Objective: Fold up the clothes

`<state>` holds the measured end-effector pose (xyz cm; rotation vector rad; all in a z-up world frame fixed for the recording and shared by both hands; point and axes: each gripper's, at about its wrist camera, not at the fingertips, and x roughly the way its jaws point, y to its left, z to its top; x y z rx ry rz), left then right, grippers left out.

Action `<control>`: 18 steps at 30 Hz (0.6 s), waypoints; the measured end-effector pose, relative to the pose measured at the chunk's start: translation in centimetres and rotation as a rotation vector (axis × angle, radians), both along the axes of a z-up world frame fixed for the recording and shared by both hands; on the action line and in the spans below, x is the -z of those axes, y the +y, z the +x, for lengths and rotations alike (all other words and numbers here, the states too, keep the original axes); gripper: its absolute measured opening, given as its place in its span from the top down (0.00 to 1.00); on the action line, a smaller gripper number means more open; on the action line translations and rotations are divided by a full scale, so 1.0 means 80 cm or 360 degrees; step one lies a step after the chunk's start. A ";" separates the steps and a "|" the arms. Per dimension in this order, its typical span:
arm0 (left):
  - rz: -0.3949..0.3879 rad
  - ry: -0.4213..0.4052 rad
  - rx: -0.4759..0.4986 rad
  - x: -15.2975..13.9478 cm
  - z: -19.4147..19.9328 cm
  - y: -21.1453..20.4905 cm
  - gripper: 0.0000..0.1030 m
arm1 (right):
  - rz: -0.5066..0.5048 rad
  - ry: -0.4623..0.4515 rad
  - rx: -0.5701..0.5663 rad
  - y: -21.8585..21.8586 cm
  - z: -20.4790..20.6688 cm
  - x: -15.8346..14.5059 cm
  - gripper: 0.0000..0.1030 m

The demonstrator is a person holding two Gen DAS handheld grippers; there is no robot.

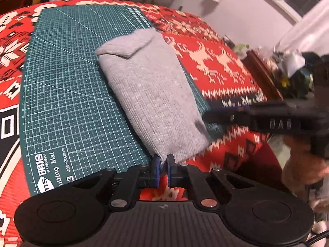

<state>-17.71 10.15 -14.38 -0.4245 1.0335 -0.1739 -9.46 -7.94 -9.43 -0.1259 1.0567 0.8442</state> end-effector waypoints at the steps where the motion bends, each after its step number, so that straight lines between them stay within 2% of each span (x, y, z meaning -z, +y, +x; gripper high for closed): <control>1: -0.0035 0.0008 -0.0010 0.000 -0.001 0.004 0.93 | 0.0002 -0.0006 -0.0023 0.004 0.000 -0.001 0.80; 4: -0.0144 -0.0014 -0.0052 -0.004 -0.008 0.019 0.94 | 0.0002 -0.0036 -0.0108 0.023 -0.003 -0.005 0.88; 7: -0.0228 -0.0105 -0.0073 -0.015 -0.023 0.033 0.94 | -0.0006 -0.0078 -0.0206 0.048 -0.012 -0.006 0.90; 10: -0.0256 -0.0162 -0.0143 -0.023 -0.028 0.044 0.94 | -0.0048 -0.0080 -0.0289 0.070 -0.021 0.003 0.90; 13: -0.0301 -0.0145 -0.0215 -0.017 -0.017 0.058 0.94 | -0.0101 -0.0119 -0.0320 0.077 -0.027 0.021 0.91; 18: -0.0317 -0.0149 -0.0157 -0.011 0.009 0.054 0.94 | -0.0083 -0.0059 -0.0279 0.065 -0.022 0.010 0.91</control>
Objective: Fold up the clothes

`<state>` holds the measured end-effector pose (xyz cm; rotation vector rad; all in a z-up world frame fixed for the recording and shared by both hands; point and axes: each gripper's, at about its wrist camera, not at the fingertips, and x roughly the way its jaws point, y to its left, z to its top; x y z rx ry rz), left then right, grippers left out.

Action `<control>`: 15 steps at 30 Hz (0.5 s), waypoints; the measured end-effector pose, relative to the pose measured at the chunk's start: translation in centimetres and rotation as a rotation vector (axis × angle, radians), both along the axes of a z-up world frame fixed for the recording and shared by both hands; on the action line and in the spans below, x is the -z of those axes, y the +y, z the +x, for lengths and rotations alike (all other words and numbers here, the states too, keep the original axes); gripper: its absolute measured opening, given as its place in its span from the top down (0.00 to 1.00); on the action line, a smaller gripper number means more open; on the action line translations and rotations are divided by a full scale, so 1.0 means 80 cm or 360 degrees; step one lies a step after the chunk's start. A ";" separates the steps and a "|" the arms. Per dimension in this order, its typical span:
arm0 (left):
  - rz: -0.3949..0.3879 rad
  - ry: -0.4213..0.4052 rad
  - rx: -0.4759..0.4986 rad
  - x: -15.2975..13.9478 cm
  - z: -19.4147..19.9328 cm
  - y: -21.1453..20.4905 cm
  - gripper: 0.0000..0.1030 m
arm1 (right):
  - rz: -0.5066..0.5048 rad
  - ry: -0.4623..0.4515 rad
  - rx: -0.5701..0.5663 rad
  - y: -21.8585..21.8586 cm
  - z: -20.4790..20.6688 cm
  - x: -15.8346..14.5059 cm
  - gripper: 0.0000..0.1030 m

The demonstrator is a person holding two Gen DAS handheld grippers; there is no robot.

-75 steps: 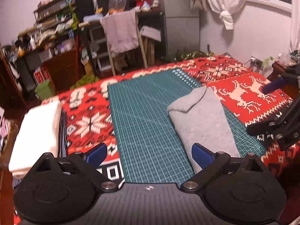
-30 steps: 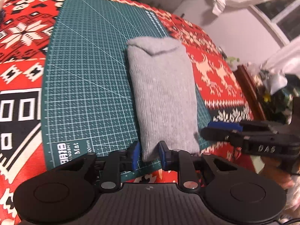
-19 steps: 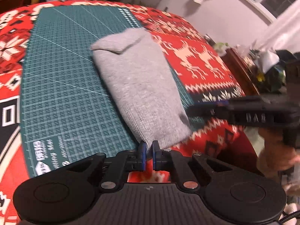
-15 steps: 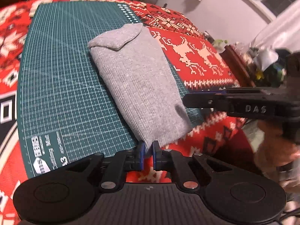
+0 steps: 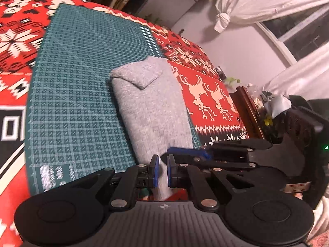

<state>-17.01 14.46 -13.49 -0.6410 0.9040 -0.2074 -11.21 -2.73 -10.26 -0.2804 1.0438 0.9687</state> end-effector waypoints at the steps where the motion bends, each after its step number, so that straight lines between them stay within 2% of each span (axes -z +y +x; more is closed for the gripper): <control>1: 0.0009 -0.0002 0.0018 0.001 0.002 -0.001 0.94 | 0.0004 -0.0015 0.0007 -0.002 0.000 -0.005 0.90; 4: 0.0047 0.0024 0.0052 0.009 0.007 -0.006 0.94 | -0.0017 -0.0038 0.0028 -0.007 0.003 -0.007 0.90; 7: 0.0061 0.0032 0.0050 0.015 0.007 -0.009 0.94 | -0.0050 0.0010 0.0049 -0.010 0.008 0.014 0.90; 9: 0.0047 0.0051 0.0036 0.018 0.007 -0.007 0.94 | -0.0014 -0.0002 0.0057 -0.016 0.007 0.018 0.90; 15: 0.0153 0.0037 0.0060 0.003 0.004 -0.021 0.94 | -0.0027 0.0028 0.0058 -0.017 0.006 0.005 0.90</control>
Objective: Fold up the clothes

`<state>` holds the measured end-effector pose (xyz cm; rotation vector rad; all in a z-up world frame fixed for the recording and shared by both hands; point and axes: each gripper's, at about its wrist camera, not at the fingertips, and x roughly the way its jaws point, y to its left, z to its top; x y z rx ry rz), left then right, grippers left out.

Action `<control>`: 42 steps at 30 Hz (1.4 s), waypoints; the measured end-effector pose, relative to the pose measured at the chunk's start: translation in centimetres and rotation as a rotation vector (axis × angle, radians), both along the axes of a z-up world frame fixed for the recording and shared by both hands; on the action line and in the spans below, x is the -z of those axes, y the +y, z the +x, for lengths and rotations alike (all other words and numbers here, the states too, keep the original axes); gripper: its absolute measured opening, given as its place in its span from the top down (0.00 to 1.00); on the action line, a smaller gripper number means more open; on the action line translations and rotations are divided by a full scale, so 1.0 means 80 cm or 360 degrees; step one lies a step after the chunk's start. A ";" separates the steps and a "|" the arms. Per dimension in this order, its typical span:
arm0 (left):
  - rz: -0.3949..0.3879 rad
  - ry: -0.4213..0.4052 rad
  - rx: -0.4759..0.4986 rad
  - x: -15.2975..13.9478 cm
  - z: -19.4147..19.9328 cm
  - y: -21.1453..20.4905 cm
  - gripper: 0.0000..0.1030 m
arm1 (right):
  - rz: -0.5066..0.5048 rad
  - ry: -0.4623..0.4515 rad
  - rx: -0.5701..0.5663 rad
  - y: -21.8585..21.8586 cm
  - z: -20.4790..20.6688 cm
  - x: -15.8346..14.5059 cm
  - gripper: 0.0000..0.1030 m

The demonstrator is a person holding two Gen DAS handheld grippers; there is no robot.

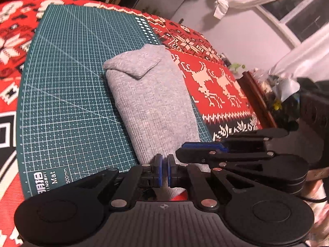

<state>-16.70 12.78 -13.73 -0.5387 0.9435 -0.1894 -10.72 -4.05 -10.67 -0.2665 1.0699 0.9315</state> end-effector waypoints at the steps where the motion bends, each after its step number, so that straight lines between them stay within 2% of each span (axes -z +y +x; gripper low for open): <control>1: -0.0011 -0.0018 0.0001 -0.003 -0.001 0.000 0.94 | 0.0019 -0.0006 -0.0008 0.000 -0.001 -0.004 0.90; 6: 0.0046 0.0018 0.0021 0.009 0.007 -0.006 0.94 | 0.0007 0.0009 0.0017 0.006 0.003 0.012 0.90; 15: 0.0201 0.0012 0.0058 0.004 -0.002 -0.024 0.94 | 0.0019 0.0037 0.0048 -0.018 0.000 0.014 0.92; 21: 0.0263 -0.0011 0.0049 -0.012 -0.016 -0.024 0.94 | 0.0061 0.0036 0.0112 -0.032 0.006 -0.007 0.87; 24: 0.0204 -0.0087 -0.0014 -0.027 -0.013 -0.013 0.94 | 0.0124 -0.0029 0.0111 -0.024 0.017 -0.023 0.87; 27: 0.0136 -0.0118 -0.0078 -0.031 0.014 0.001 0.94 | 0.0131 -0.0084 0.0096 -0.004 0.031 -0.026 0.88; 33: 0.0073 -0.0019 -0.0118 -0.009 0.063 0.010 0.94 | 0.0074 -0.0089 0.0103 0.024 0.052 -0.007 0.88; 37: 0.0101 0.0019 -0.0114 0.005 0.066 0.006 0.93 | 0.0078 -0.0100 0.0101 0.019 0.051 0.011 0.89; 42: 0.0047 -0.0008 -0.0138 -0.007 0.060 0.018 0.94 | 0.0079 -0.0084 0.0110 0.011 0.057 -0.004 0.88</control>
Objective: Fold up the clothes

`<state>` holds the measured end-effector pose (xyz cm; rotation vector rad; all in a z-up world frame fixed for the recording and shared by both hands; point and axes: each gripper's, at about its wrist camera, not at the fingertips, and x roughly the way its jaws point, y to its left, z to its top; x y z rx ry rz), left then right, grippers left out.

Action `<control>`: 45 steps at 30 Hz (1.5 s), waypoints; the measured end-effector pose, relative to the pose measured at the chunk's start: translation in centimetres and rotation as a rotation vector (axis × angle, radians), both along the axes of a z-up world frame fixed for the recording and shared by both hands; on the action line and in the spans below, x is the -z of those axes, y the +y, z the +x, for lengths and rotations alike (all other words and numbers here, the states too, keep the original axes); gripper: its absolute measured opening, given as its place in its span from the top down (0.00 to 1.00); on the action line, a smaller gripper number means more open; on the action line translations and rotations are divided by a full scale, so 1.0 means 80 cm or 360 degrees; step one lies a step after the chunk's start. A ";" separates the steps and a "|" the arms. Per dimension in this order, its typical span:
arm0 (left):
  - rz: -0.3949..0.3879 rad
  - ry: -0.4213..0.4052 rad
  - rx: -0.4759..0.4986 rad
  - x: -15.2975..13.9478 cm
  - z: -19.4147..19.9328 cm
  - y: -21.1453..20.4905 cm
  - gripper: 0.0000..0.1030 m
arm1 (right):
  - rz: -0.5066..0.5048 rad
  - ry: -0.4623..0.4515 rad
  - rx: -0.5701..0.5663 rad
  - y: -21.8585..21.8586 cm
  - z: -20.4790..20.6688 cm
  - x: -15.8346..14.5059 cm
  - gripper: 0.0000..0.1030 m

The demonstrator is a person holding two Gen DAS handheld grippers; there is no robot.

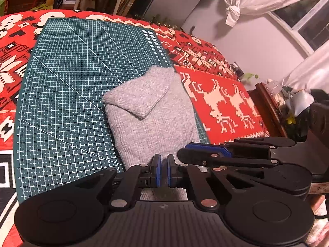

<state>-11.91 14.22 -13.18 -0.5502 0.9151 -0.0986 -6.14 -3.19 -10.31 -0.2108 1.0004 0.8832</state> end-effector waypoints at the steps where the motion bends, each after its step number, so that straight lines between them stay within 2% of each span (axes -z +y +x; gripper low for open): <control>1: -0.0032 -0.0018 -0.0019 -0.003 0.000 0.005 0.94 | 0.0020 -0.0002 0.0006 0.000 0.003 -0.006 0.88; 4: -0.0149 -0.0065 -0.0086 -0.011 0.004 0.023 0.94 | 0.0074 0.0013 0.0027 0.008 0.017 -0.014 0.87; 5: -0.0150 -0.0065 -0.0099 -0.010 0.009 0.026 0.94 | 0.0074 0.0015 0.0039 0.013 0.022 -0.012 0.87; 11: -0.0061 0.0052 -0.0056 0.019 0.033 0.020 0.94 | 0.0049 0.0065 0.0065 0.021 0.041 0.016 0.89; 17: -0.0113 0.0040 -0.0074 0.025 0.028 0.027 0.96 | 0.0036 0.0052 0.0069 0.012 0.044 0.016 0.90; 19: -0.0106 0.0015 -0.0074 0.015 0.025 0.028 0.96 | 0.0028 0.0018 0.0101 0.011 0.048 0.007 0.91; 22: -0.0097 -0.0080 -0.0082 -0.002 0.023 0.031 0.96 | 0.0063 -0.0032 0.0124 0.013 0.060 -0.006 0.89; 25: -0.0099 -0.0155 -0.0091 -0.014 0.028 0.035 0.96 | 0.0071 -0.0016 0.0147 0.024 0.079 -0.002 0.89; 28: -0.0096 -0.0117 -0.0095 -0.001 0.045 0.037 0.96 | 0.0064 0.0022 0.0159 0.036 0.095 0.010 0.89; 33: -0.0047 -0.0046 -0.0050 0.024 0.051 0.032 0.97 | 0.0042 -0.0016 0.0161 0.040 0.103 0.024 0.91; 36: -0.0064 -0.0042 -0.0049 0.025 0.047 0.035 0.98 | 0.0009 -0.0051 0.0219 0.038 0.110 0.026 0.90; 39: -0.0055 -0.0045 -0.0049 0.017 0.042 0.037 0.97 | 0.0024 -0.0007 0.0291 0.031 0.121 0.023 0.89; 45: -0.0087 -0.0071 -0.0026 0.009 0.020 0.040 0.97 | 0.0110 0.0003 0.0165 0.025 0.078 -0.001 0.88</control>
